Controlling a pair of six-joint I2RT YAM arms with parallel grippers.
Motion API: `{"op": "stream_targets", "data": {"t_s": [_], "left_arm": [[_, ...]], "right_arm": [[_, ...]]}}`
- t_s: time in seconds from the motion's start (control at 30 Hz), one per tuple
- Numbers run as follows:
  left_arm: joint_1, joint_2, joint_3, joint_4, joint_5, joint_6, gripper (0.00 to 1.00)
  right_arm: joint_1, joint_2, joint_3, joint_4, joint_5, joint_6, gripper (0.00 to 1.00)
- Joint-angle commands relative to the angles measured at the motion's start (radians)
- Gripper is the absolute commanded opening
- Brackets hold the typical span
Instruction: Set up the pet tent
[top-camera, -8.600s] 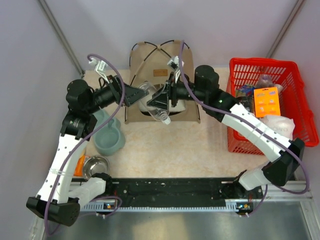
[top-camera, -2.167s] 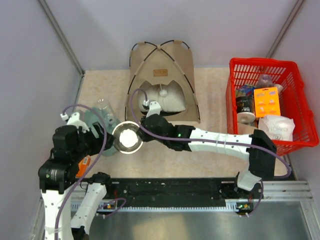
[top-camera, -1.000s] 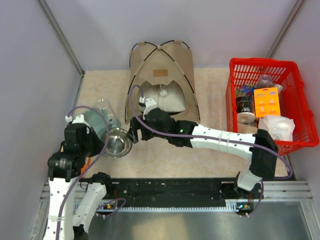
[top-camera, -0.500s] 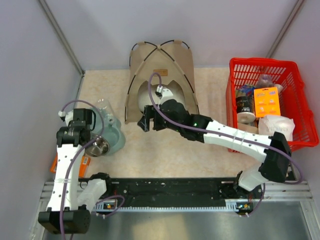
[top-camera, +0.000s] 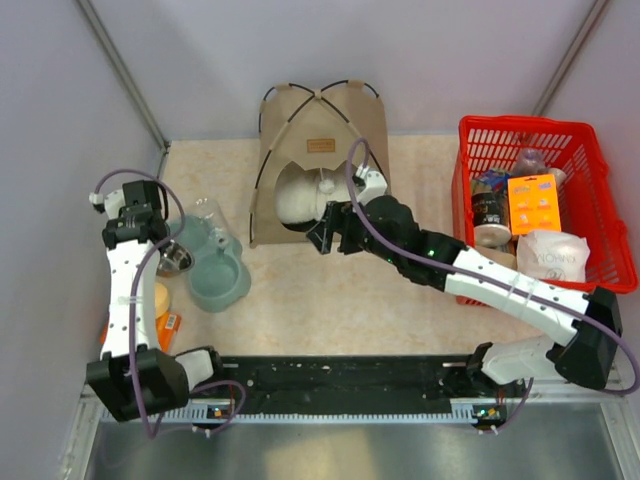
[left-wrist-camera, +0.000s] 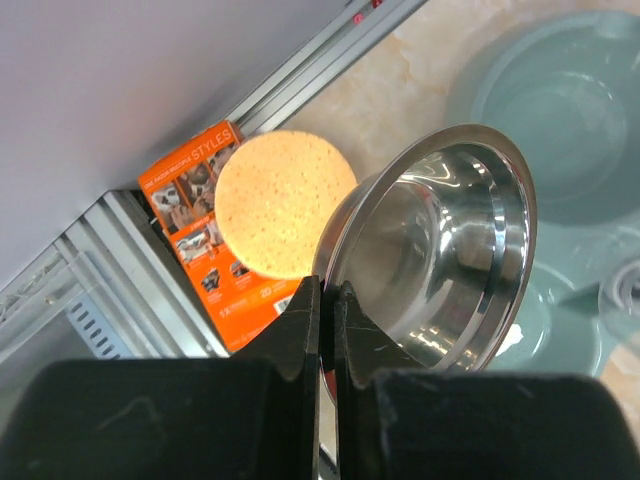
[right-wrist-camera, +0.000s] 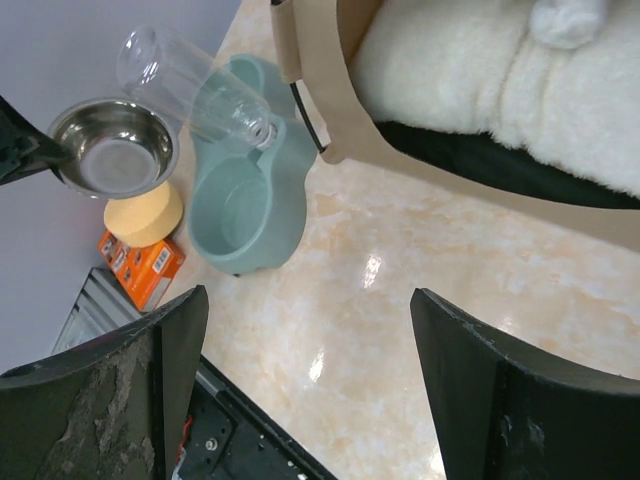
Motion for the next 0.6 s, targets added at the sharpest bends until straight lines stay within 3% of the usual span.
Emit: {"op": "stream_targets", "data": {"t_s": [0.0, 0.27, 0.57], "left_arm": [[0.060, 0.057, -0.019, 0.229, 0.010, 0.047, 0.00], [0.184, 0.200, -0.031, 0.426, 0.248, -0.007, 0.00], [0.201, 0.312, -0.048, 0.561, 0.461, -0.082, 0.00]], "right_arm": [[-0.037, -0.069, -0.038, 0.039, 0.017, -0.021, 0.82], [-0.107, -0.055, -0.050, 0.036, -0.038, -0.015, 0.82], [-0.150, -0.028, -0.049, 0.036, -0.070, -0.009, 0.82]]}}
